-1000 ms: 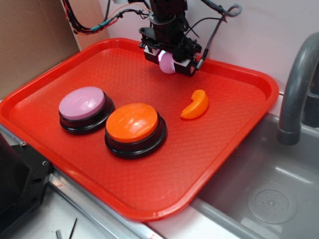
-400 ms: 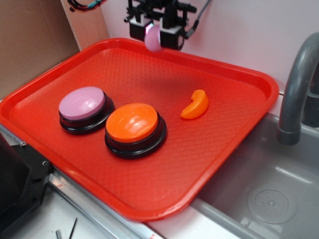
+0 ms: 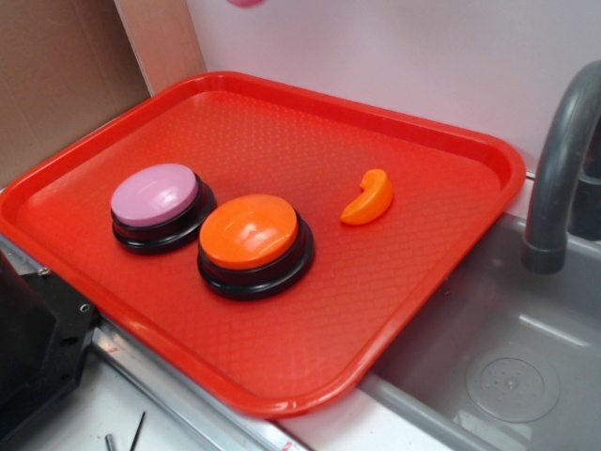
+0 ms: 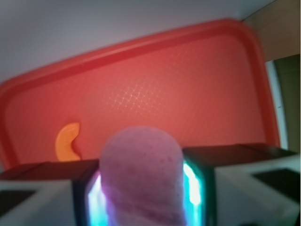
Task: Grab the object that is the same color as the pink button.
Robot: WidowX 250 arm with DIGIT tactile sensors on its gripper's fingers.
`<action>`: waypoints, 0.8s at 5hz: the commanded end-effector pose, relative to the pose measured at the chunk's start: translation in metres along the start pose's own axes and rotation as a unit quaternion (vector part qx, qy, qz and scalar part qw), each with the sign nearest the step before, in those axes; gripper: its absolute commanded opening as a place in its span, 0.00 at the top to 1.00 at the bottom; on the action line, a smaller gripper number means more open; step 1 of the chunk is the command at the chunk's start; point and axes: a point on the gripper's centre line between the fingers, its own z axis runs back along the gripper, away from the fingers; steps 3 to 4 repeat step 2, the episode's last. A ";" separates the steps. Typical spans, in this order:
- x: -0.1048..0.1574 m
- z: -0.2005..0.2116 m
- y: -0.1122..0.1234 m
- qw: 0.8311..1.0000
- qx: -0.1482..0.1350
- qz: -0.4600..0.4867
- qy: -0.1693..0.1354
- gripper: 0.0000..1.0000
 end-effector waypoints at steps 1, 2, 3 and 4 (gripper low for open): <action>-0.021 0.034 0.025 0.998 -0.036 0.010 -0.055 1.00; -0.017 0.028 0.024 0.999 -0.044 -0.008 -0.028 1.00; -0.017 0.028 0.024 0.999 -0.044 -0.008 -0.028 1.00; -0.017 0.028 0.024 0.999 -0.044 -0.008 -0.028 1.00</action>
